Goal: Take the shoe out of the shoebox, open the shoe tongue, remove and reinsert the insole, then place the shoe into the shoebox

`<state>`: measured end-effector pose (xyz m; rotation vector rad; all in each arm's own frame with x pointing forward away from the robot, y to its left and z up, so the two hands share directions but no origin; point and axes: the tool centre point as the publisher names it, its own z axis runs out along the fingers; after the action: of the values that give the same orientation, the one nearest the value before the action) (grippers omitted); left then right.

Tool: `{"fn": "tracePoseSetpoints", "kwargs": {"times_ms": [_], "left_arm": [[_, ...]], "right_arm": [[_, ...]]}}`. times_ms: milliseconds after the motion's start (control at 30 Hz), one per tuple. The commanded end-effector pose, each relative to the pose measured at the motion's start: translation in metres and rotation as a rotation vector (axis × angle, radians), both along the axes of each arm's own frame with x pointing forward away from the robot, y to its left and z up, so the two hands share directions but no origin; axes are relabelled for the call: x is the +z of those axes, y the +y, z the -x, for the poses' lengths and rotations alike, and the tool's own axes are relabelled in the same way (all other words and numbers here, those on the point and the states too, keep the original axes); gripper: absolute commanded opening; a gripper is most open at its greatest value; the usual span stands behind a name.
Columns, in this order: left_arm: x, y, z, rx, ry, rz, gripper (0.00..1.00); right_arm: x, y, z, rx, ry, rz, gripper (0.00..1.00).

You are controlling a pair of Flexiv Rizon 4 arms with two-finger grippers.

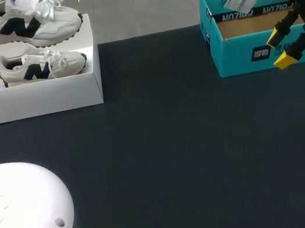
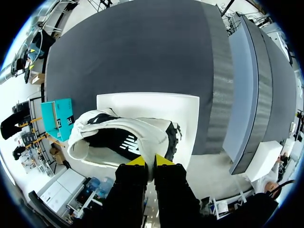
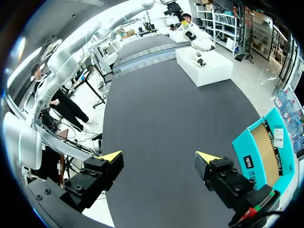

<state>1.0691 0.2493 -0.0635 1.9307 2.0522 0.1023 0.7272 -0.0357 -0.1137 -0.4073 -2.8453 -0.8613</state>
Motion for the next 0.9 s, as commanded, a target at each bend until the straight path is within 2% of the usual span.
{"fn": "tracePoseSetpoints", "kwargs": {"times_ms": [33,267,433,633,900], "left_arm": [[0.006,-0.001,0.011,0.003,-0.014,-0.002,0.0],[0.006,-0.014,0.031,-0.015,-0.016,-0.012,0.0],[0.004,-0.03,0.059,-0.049,-0.003,-0.015,0.0],[-0.008,-0.06,0.11,-0.108,0.034,-0.025,0.0],[-0.042,-0.106,0.181,-0.205,0.118,-0.048,0.0]], "right_arm": [[-0.001,0.001,-0.002,0.001,0.002,0.003,1.0],[-0.001,0.001,-0.002,0.001,0.002,0.003,1.0],[-0.001,0.001,-0.002,0.001,0.002,0.003,1.0],[-0.001,0.001,-0.002,0.001,0.002,0.003,1.0],[-0.001,0.001,-0.002,0.001,0.002,0.003,1.0]]}}
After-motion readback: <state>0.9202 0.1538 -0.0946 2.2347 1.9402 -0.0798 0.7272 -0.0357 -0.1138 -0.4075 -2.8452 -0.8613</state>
